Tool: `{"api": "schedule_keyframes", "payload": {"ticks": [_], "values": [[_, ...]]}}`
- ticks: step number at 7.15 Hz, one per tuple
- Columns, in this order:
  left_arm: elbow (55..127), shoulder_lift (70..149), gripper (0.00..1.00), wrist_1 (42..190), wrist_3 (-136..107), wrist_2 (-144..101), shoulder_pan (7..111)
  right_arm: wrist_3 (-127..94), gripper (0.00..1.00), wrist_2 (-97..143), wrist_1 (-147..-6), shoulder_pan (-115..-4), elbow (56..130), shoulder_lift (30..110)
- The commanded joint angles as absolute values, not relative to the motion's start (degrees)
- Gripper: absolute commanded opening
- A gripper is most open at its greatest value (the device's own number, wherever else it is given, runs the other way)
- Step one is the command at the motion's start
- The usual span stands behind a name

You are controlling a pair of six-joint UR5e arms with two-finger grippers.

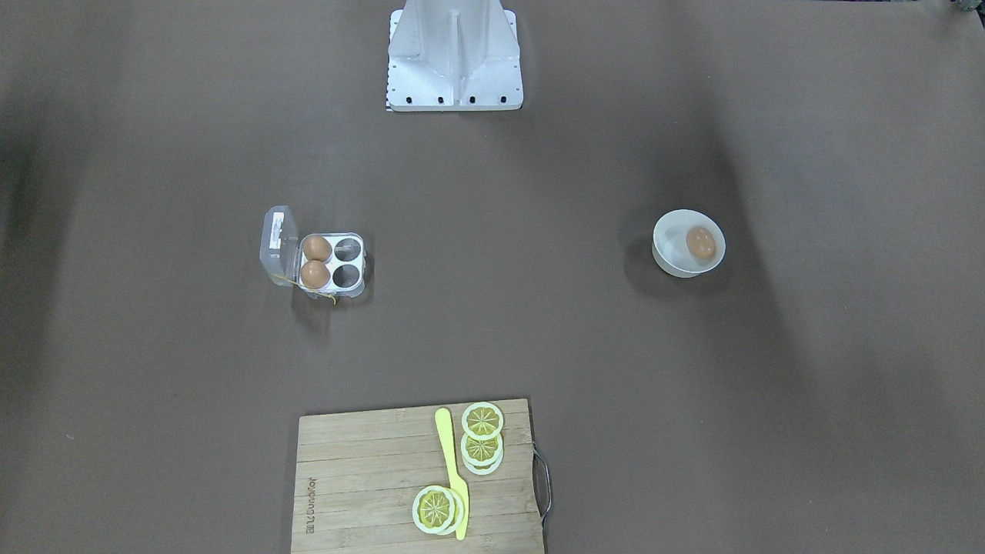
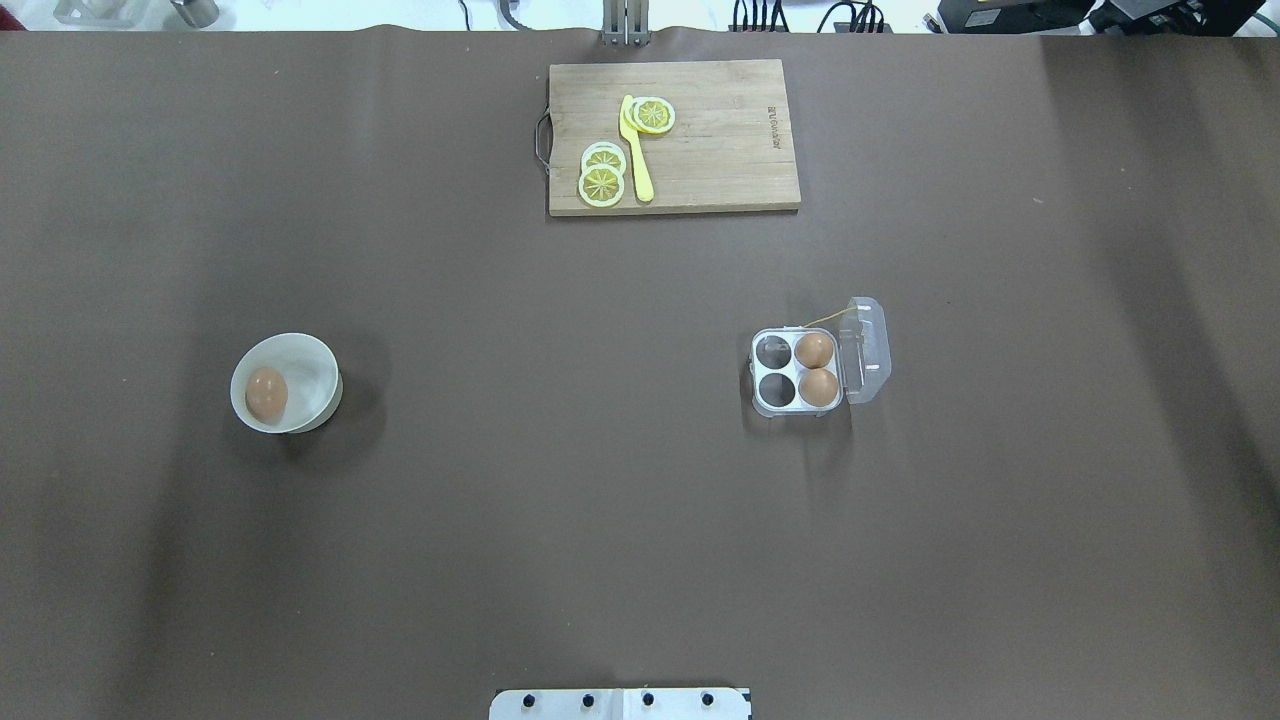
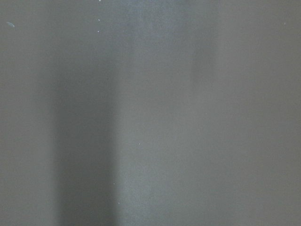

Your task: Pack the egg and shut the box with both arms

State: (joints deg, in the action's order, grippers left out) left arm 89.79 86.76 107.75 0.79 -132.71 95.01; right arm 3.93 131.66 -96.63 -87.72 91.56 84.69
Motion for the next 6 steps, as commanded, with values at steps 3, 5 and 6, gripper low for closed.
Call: {"api": "schedule_keyframes", "payload": {"ticks": [3,5,6], "values": [[90.52,87.88,0.98,104.01,0.44,-136.28,94.92,2.99,1.0,131.84,-95.98,-87.71,91.49,85.69],[92.54,89.47,0.98,101.16,-1.65,-137.29,94.92,2.81,1.0,132.01,-95.98,-87.72,91.67,86.22],[93.85,90.08,0.98,101.16,-5.24,-137.37,94.75,2.9,1.0,132.01,-95.89,-87.8,91.67,86.22]]}}
